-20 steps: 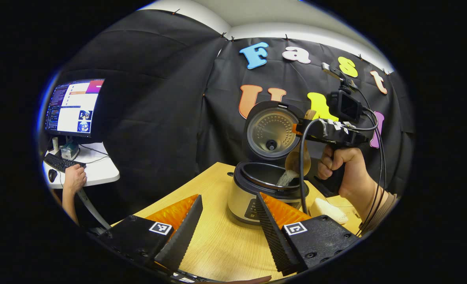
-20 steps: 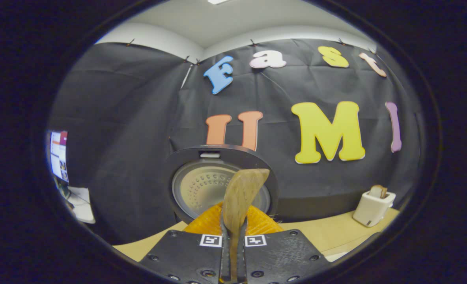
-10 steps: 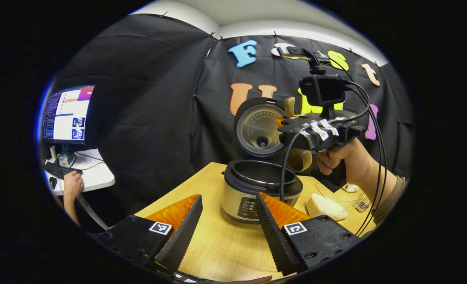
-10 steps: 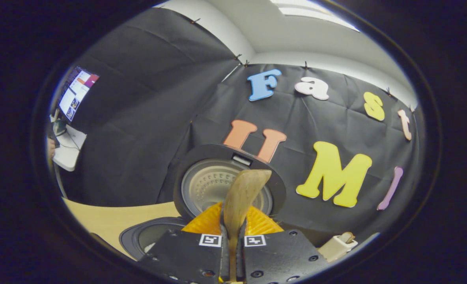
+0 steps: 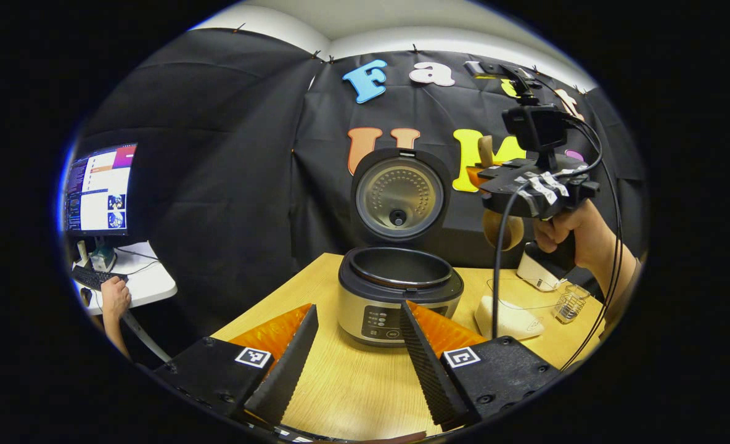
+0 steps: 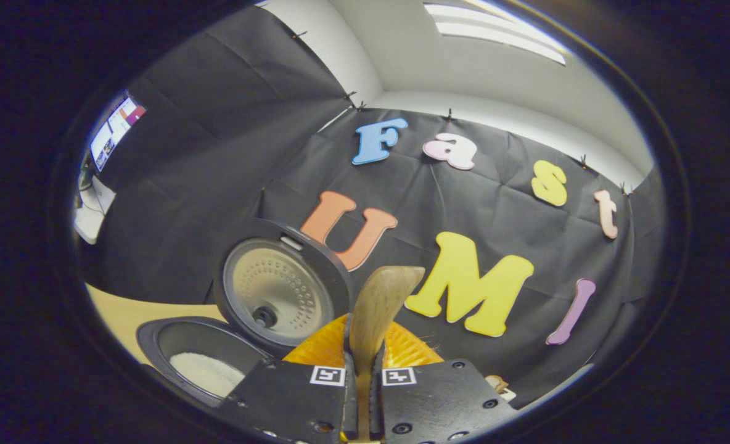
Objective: Close the left gripper, press the button to open the rice cooker; take a wooden spoon from the chopstick holder with the right hand, scoop a spoonful of rice and pour it into the rice cooker, then put the wooden spoon back into the chopstick holder.
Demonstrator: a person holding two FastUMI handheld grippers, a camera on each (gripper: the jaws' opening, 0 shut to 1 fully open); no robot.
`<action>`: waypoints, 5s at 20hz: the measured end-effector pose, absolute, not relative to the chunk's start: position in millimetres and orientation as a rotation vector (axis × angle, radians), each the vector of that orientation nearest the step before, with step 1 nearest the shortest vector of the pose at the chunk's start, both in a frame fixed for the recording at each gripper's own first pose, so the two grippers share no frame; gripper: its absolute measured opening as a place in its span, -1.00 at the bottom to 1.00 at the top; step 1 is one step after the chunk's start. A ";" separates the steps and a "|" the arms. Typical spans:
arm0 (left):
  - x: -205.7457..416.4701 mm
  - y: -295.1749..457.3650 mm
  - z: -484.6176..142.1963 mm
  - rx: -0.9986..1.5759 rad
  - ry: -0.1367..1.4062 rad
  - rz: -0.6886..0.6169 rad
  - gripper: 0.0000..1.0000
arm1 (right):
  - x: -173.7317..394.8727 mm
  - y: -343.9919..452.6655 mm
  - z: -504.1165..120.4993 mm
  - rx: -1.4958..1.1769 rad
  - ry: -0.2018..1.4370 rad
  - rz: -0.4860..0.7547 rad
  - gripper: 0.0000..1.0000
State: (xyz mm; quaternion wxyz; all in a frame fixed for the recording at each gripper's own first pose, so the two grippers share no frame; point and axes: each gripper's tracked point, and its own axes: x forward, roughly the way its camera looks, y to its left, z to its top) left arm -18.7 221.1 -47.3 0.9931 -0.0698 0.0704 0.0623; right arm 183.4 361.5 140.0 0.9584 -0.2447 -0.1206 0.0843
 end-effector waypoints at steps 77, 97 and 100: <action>93.3 209.9 96.0 -0.008 0.060 0.155 0.77 | -8.6 5.0 66.6 -0.098 0.026 -0.086 0.79; 330.9 229.0 164.5 -0.103 0.169 0.129 0.75 | 11.1 -51.6 17.9 -0.055 0.032 -0.131 0.94; 323.7 225.9 165.9 -0.054 0.178 0.129 0.73 | 1.4 -49.3 13.3 -0.050 0.041 -0.133 0.87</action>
